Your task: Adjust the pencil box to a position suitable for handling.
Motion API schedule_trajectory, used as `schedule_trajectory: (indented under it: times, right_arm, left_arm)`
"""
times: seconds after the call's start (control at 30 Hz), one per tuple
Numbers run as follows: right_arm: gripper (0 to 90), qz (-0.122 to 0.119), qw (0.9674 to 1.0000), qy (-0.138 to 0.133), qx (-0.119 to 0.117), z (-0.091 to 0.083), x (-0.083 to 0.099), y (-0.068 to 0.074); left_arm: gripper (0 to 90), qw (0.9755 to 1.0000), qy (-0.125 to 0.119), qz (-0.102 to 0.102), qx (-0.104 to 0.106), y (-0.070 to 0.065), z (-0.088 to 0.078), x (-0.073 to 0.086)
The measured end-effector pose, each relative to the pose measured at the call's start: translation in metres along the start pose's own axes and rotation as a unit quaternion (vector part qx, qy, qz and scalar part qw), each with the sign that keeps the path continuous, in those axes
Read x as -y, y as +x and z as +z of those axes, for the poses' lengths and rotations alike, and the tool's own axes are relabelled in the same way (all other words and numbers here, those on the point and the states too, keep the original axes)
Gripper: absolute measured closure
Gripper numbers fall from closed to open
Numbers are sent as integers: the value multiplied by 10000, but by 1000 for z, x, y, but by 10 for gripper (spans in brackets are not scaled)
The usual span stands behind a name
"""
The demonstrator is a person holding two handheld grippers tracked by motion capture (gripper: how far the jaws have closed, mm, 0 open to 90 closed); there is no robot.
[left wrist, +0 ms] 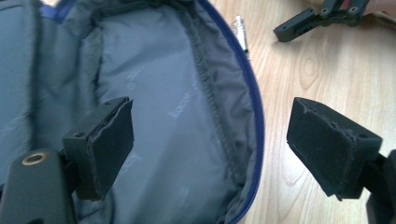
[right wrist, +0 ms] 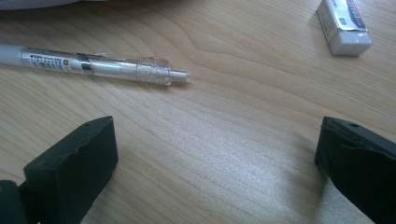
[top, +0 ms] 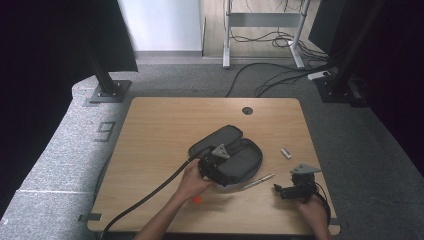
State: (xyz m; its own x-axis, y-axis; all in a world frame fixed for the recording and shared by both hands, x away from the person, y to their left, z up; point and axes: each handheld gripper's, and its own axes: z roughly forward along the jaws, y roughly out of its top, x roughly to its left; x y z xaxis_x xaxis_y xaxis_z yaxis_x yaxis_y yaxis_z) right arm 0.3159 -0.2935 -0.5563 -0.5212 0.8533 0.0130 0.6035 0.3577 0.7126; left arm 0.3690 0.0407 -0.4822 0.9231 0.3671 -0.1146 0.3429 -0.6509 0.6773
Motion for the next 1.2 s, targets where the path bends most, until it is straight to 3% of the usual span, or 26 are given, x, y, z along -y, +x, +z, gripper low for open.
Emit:
schedule_trajectory:
  times: [0.57, 0.9, 1.2]
  right_arm:
    - [0, 3, 10000, -1, 1, 0, 0, 0]
    - [0, 2, 10000, 0, 0, 0, 0, 0]
    - [0, 1, 10000, -1, 1, 0, 0, 0]
  left_arm:
    - [127, 9986, -194, -135, -471, 17, -40, 21]
    - [57, 9951, -38, -158, -978, 26, -62, 36]
    - [5, 9919, 32, -271, -1239, 33, -78, 54]
